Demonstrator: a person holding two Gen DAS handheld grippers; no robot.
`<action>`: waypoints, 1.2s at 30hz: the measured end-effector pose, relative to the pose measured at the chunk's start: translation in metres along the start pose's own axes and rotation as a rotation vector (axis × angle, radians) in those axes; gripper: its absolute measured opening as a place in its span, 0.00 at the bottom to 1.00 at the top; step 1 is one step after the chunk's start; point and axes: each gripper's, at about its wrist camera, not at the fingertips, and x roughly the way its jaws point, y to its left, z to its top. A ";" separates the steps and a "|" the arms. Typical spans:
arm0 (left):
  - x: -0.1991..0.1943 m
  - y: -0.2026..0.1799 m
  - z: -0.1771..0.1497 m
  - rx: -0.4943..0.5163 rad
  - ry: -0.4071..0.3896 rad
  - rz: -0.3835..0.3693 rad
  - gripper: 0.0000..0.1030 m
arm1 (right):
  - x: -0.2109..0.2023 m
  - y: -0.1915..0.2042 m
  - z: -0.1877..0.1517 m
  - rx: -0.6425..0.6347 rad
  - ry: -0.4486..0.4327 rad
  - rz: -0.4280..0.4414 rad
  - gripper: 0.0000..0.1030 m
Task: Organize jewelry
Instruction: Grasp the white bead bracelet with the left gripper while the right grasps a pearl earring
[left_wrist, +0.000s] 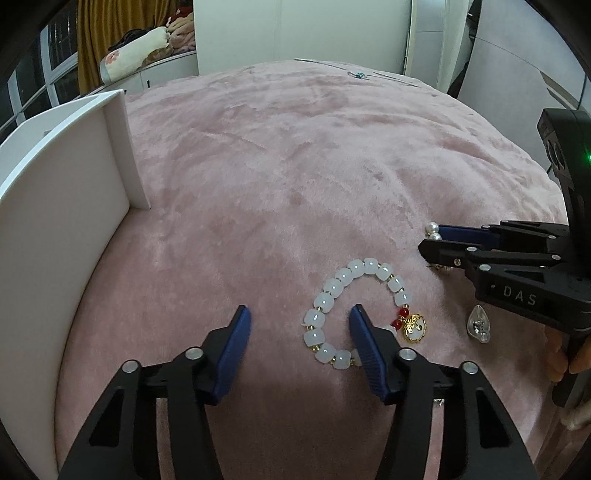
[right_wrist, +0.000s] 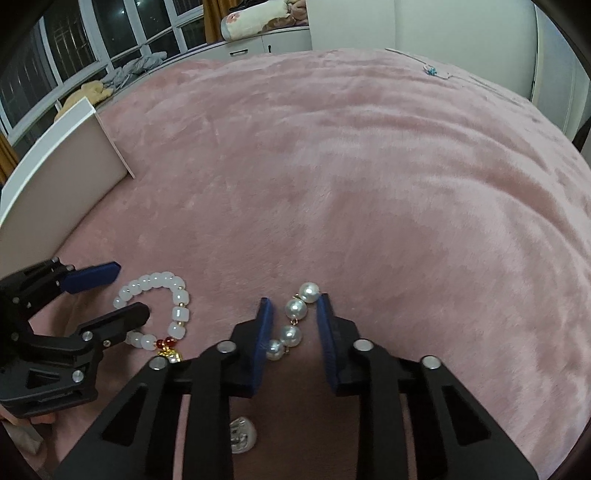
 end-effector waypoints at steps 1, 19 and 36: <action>0.000 0.000 -0.001 0.000 0.001 0.005 0.51 | -0.001 0.001 -0.001 0.003 0.001 0.006 0.15; -0.033 0.017 -0.007 -0.086 -0.022 -0.045 0.15 | -0.038 0.009 0.004 0.002 -0.031 0.010 0.12; -0.142 0.033 0.015 -0.052 -0.205 -0.026 0.15 | -0.092 0.045 0.025 -0.054 -0.119 -0.005 0.12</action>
